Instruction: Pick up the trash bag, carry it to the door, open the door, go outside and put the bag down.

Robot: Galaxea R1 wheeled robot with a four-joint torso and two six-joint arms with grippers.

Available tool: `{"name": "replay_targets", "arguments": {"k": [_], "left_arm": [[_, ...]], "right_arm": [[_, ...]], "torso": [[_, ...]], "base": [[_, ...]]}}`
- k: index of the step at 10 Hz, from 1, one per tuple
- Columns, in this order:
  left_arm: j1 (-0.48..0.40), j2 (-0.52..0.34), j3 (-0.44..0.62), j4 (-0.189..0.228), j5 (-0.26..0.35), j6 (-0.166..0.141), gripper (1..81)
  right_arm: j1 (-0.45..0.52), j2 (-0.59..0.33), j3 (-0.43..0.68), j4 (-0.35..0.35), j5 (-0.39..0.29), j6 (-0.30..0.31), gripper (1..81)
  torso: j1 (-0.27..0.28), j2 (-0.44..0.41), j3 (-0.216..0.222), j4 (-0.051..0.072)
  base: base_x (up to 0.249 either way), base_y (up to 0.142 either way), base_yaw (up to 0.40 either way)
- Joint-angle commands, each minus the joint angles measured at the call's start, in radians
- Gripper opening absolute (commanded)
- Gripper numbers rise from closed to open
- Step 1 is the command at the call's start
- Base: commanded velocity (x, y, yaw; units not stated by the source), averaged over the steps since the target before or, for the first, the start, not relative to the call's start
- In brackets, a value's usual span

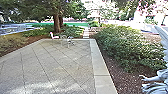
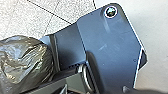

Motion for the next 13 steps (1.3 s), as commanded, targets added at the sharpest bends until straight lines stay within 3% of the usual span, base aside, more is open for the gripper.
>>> {"name": "replay_targets", "arguments": {"k": [1,6,9,10,11,12,13], "left_arm": [[-0.045,-0.003,0.005,0.001,0.058,0.007,1.0],[-0.045,-0.003,0.005,-0.001,0.058,0.007,1.0],[-0.044,-0.003,0.005,-0.004,0.058,0.006,1.0],[-0.044,-0.003,0.005,-0.005,0.058,0.006,1.0],[-0.044,-0.006,0.005,-0.008,0.058,0.006,1.0],[-0.044,-0.009,0.005,-0.007,0.058,0.004,1.0],[-0.044,-0.011,0.005,-0.007,0.058,0.003,1.0]], "right_arm": [[0.039,-0.004,0.002,-0.004,-0.050,-0.003,81.1],[0.039,-0.004,0.002,-0.004,-0.050,-0.005,81.1],[0.039,-0.002,0.005,-0.004,-0.050,-0.005,81.1],[0.039,-0.002,0.004,-0.002,-0.050,-0.005,81.1],[0.039,-0.002,0.004,-0.004,-0.050,-0.005,81.1],[0.039,-0.002,0.004,-0.004,-0.050,-0.005,81.1],[0.039,-0.002,0.004,-0.004,-0.048,-0.005,81.1]], "torso": [[0.000,0.000,0.000,0.000],[0.000,0.000,0.000,0.000],[0.001,0.001,0.000,0.000],[0.001,0.001,0.000,0.031],[0.001,0.001,0.000,0.099],[0.001,0.001,0.000,0.105],[0.001,0.001,0.000,0.126]], "base": [[0.145,0.000,0.000],[0.131,0.000,0.000],[0.000,0.000,0.000],[0.000,0.000,0.000],[0.000,0.000,0.000],[0.000,0.000,0.000],[0.000,0.000,0.000]]}}
